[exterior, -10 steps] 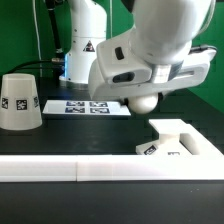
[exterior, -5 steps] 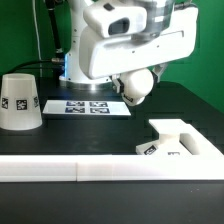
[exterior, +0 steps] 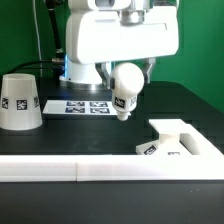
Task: Assemble lamp
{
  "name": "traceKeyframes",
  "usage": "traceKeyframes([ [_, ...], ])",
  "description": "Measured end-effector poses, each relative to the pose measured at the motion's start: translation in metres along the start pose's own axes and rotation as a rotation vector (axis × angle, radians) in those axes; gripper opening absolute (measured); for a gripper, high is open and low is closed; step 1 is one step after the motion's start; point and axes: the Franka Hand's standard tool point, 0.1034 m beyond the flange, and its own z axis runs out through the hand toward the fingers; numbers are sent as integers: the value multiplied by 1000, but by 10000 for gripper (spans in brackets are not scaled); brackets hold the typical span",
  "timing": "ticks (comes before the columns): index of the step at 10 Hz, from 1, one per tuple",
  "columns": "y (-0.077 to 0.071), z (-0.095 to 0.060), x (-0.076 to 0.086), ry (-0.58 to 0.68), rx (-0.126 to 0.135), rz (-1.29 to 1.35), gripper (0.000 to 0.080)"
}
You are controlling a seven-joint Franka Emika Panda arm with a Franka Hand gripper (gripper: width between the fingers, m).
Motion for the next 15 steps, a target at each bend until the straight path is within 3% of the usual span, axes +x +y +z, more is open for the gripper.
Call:
traceKeyframes([
  [1,9,-12,6,49,-32,-66,579],
  [2,21,-22,16,134,-92,-132,579],
  [3,22,-25,18,166,-114,-116,579],
  [6,20,-24,21,160,-105,-106,579],
  [9,17,-46,68,173,-69,-26,579],
  [11,15,-48,89,195,-65,22,579],
  [14,19,-45,85,215,-80,21,579],
  [15,19,-42,80,274,-110,35,579],
])
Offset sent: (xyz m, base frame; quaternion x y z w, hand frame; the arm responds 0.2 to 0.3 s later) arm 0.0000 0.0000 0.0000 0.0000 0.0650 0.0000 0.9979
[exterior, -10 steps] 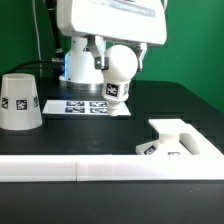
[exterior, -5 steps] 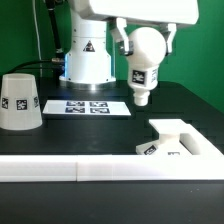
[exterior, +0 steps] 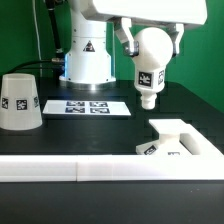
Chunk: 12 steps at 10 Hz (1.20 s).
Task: Assemble lamp
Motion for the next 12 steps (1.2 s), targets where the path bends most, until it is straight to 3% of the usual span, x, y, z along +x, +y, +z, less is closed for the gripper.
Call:
traceKeyframes([
  [1,-10,3,-6,-25,21,33,579],
  [2,-12,4,6,-16,25,29,579],
  [4,-15,13,6,-16,26,27,579],
  [9,-35,21,7,-26,40,17,579],
  [12,-40,26,5,-33,45,12,579],
])
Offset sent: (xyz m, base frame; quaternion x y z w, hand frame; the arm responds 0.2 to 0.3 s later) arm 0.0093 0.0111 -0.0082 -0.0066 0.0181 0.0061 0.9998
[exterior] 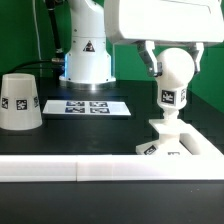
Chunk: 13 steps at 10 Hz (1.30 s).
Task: Assemble lamp
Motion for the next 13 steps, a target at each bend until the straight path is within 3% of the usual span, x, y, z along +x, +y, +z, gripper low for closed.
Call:
traceKeyframes([
  [5,-1,12,-5,-8,1,-1,579],
  [10,-3,13,-2,68,-40,-9,579],
  [13,0,11,-8,112,-72,-7,579],
])
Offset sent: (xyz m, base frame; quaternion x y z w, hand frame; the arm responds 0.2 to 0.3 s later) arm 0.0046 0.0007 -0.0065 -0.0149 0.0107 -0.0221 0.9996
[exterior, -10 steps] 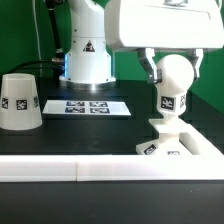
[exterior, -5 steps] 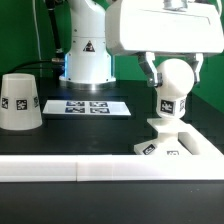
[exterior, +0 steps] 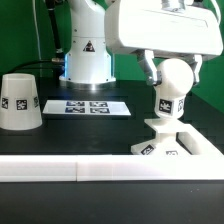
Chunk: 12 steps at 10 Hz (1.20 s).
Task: Assemble lamp
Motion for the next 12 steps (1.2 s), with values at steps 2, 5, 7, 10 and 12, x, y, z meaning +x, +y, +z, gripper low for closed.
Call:
traceKeyframes([
  [2,3,-2,-7,40,-31,0,579],
  [5,7,1,-11,95,-71,1,579],
  [7,7,1,-10,107,-78,1,580],
  [10,7,1,-11,106,-78,1,694],
  [12,8,0,-11,99,-74,3,698],
])
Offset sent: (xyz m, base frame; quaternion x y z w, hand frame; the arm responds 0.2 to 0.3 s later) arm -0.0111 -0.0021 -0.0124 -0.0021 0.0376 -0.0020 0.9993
